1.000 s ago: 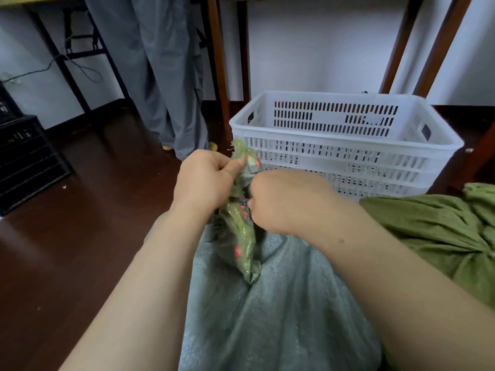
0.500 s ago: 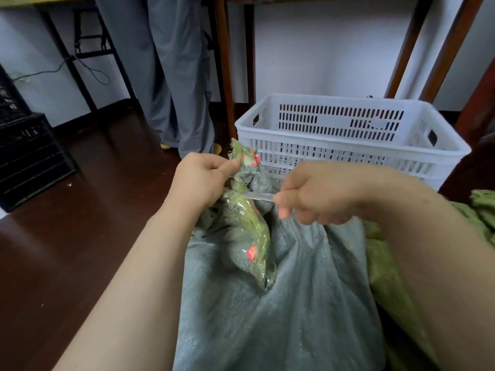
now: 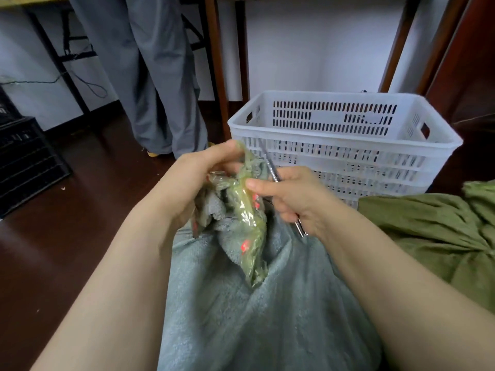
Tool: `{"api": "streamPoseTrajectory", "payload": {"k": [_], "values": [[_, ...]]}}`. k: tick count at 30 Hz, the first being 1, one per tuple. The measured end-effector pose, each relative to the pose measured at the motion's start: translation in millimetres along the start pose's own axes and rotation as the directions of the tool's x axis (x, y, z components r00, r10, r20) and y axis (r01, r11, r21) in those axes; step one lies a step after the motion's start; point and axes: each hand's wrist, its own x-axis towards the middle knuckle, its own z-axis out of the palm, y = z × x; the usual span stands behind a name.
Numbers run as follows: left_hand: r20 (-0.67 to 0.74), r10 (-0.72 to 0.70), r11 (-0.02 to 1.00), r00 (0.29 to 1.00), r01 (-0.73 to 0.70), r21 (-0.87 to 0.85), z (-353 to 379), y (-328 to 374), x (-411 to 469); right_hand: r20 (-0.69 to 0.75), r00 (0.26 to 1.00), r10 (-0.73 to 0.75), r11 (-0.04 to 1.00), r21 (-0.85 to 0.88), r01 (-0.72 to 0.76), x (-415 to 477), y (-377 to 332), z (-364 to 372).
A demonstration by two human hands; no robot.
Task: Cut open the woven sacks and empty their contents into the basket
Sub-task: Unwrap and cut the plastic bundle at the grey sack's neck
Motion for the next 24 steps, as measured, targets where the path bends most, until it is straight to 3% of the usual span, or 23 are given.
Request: {"api": "streamPoseTrajectory", "payload": {"k": [2,5,10,14,18,21,24], "values": [[0.107,0.008,0.99,0.994,-0.023,0.143,-3,2,-4,-0.074,0.997,-0.009,0.999,0.044,0.012,5,2,-4],[0.005,0.032,0.907,0.999,-0.032,0.42,0,3,-1,-0.13,0.99,-0.045,0.997,0.06,0.054,9,2,-7],[-0.031,0.101,0.803,0.994,-0.063,0.592,7,6,-1,-0.202,0.962,-0.184,0.983,-0.051,0.178,11,1,-10],[-0.046,0.106,0.729,0.993,-0.046,0.683,9,5,1,-0.248,0.899,-0.361,0.91,-0.305,0.282,17,2,-6],[-0.004,0.088,0.61,0.996,-0.051,0.791,11,3,6,-0.236,0.892,-0.385,0.881,-0.383,0.279,19,6,0],[0.031,0.08,0.631,0.996,-0.075,0.772,9,-1,7,-0.207,0.929,-0.306,0.938,-0.234,0.257,14,5,-6],[0.028,0.062,0.78,0.998,-0.067,0.622,11,-6,8,-0.177,0.95,-0.257,0.965,-0.107,0.241,9,2,-12]]}}
